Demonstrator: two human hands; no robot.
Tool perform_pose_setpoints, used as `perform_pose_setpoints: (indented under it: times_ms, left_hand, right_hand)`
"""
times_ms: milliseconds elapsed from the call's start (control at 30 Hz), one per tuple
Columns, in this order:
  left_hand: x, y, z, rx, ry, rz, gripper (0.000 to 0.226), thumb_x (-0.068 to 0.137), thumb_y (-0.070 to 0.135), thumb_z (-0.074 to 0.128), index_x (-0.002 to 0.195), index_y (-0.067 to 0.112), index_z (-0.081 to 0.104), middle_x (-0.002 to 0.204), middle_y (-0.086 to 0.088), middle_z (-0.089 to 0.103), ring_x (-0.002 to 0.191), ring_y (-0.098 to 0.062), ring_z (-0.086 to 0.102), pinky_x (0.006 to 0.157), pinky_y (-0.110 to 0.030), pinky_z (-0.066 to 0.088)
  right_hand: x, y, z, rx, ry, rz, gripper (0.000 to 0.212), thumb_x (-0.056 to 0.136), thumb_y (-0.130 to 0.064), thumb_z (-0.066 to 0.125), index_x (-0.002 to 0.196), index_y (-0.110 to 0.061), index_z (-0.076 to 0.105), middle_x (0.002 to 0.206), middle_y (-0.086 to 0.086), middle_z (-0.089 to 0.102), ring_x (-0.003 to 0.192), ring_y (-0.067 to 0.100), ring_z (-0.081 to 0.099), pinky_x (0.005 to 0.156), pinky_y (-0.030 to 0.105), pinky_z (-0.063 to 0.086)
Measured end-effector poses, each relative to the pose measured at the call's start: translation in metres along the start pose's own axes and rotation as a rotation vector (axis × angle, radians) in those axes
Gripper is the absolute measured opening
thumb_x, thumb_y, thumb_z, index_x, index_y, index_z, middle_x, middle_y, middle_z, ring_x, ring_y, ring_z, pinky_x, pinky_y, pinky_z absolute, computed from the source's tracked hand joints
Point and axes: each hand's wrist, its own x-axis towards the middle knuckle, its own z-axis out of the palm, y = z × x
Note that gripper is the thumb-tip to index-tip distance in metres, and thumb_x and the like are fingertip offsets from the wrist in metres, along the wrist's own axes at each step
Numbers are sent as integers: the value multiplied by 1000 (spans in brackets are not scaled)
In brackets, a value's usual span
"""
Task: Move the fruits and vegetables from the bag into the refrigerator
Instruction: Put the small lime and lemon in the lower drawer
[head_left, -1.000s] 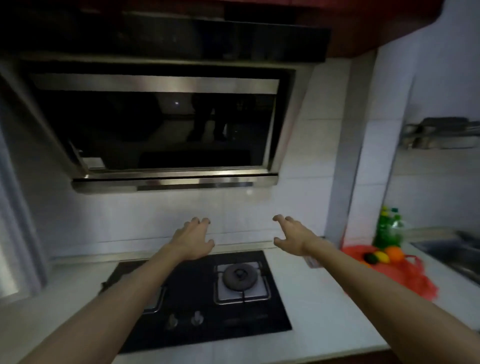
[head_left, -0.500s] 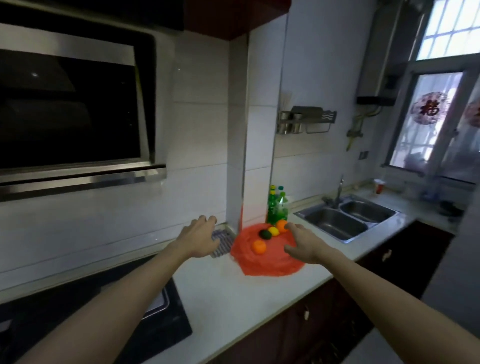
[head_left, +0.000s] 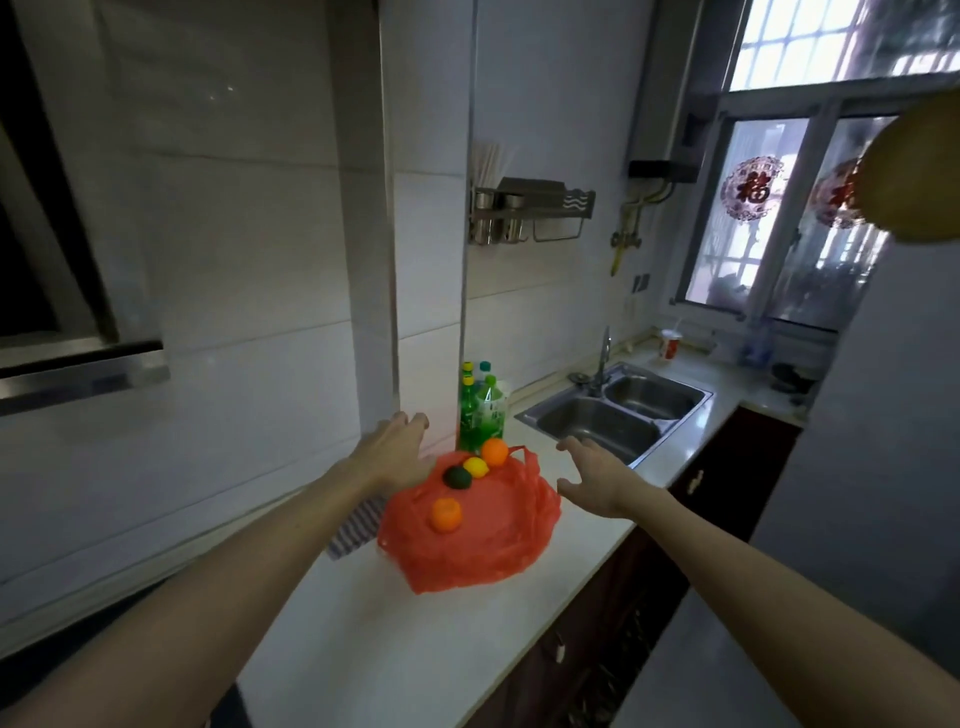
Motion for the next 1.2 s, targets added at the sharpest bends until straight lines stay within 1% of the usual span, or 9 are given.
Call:
perform_pose_setpoints:
  times_ms: [100,267,533,633,700,900,1033,1133,1200]
  left_hand:
    - [41,-1,10,13,-29,24,59,88,44,52,137,15,35,134,-15,43,120,-33,47,94,-46,46]
    - [97,-6,29,-13,-64,49,57,88,39,53,136,15,35,132,-16,43,118,-34,48,91,-43,46]
    - [154,-12,62,-64,-111,57,58,88,43,54,136,17,36,132,-15,44,118,-33,48,94,-46,46]
    - [170,-16,81,-81,-135,45,56,88,44,54,134,17,37,129,-13,45,115,-31,49,90,-43,46]
    - [181,-19,95,-79,-163,23,56,87,42,53,134,17,37,127,-13,45,114,-31,49,89,-42,46]
    - [219,-33,143,-107,-244,-79,53,87,41,52,132,15,39,125,-14,47,115,-32,49,94,-45,45]
    - [249,-32,173,-223,-254,-91,52,84,28,54,133,15,45,128,-12,54,119,-29,51,99,-35,42]
    - [276,-44,206,-259,-294,-122,69,77,35,49,144,26,34,137,-8,52,125,-28,49,104,-41,40]
    - [293,-61,241,-265,-339,-190,76,76,39,49,147,29,26,137,-10,50,123,-29,49,102,-43,42]
  right_hand:
    - [28,10,2,4,-2,36,61,89,-36,57,142,-16,34,140,13,42,122,29,49,101,40,44]
    - [64,29,8,-11,8,78,58,90,-35,57,141,-16,35,139,12,43,122,28,49,100,38,44]
    - [118,63,21,11,-9,115,58,91,-33,58,141,-16,36,139,12,44,121,27,50,97,35,42]
    - [145,71,34,39,-29,112,57,90,-34,60,141,-18,37,141,10,44,122,25,51,100,36,44]
    - [168,76,43,55,-53,96,57,90,-33,60,140,-19,38,143,10,43,123,25,51,102,37,44]
    - [255,97,77,94,-158,1,56,91,-35,57,141,-18,37,138,11,45,123,26,48,101,38,43]
    - [307,111,107,133,-262,-41,53,90,-31,55,139,-20,37,129,11,48,115,26,50,98,39,45]
    - [340,119,132,145,-336,-96,54,89,-29,56,138,-16,37,128,13,47,118,31,50,97,41,45]
    - [358,123,151,142,-380,-133,56,87,-28,59,137,-15,38,132,15,46,119,33,49,96,43,45]
